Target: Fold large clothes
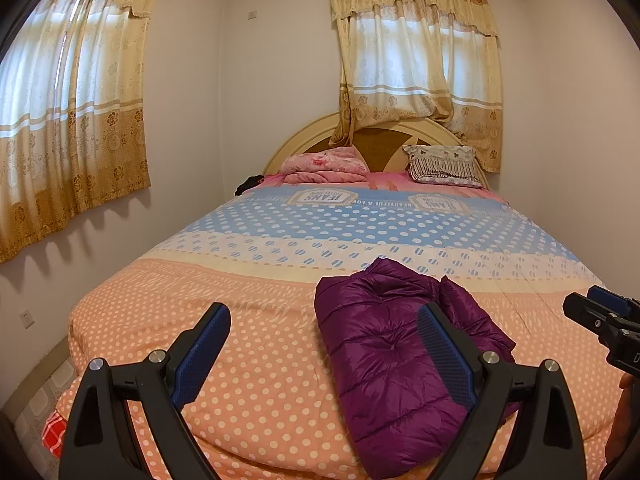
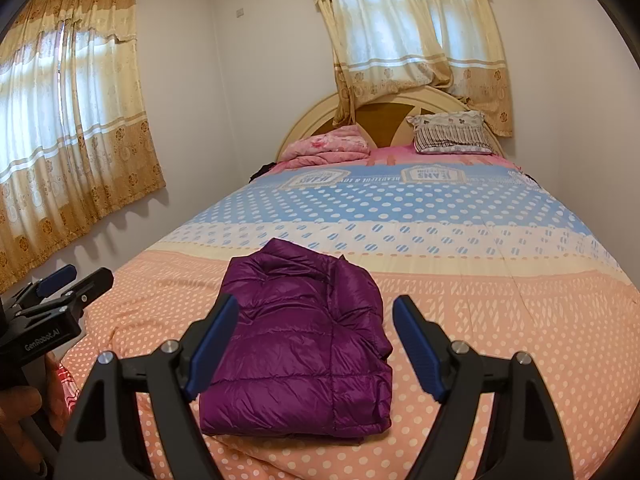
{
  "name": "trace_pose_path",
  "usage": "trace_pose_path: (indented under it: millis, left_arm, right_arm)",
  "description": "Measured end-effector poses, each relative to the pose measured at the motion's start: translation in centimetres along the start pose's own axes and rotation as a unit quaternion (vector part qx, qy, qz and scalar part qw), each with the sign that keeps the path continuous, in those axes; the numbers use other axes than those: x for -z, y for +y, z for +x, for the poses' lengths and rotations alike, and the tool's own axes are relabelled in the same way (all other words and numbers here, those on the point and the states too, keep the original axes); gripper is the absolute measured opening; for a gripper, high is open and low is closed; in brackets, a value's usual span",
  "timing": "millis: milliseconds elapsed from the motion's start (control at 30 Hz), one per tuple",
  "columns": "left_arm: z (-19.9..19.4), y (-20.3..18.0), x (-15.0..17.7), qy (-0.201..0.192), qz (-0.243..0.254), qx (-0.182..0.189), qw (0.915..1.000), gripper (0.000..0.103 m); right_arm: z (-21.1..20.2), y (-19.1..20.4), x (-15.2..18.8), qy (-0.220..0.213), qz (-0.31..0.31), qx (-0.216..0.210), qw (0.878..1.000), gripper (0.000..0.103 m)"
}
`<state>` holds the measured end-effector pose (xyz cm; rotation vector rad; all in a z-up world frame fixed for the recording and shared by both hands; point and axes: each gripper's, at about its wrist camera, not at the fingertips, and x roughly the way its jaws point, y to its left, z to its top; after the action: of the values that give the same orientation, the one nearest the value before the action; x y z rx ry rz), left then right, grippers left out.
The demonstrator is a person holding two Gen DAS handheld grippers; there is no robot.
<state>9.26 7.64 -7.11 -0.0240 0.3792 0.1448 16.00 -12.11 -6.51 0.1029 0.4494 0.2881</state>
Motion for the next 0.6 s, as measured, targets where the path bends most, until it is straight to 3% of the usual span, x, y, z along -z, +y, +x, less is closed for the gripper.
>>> trace_pose_path:
  millis: [600]
  left_arm:
    - [0.16,0.41,0.2,0.004,0.001,-0.001,1.0,0.095]
  right_arm:
    - [0.14,0.32,0.2,0.003,-0.001,-0.001,1.0,0.082]
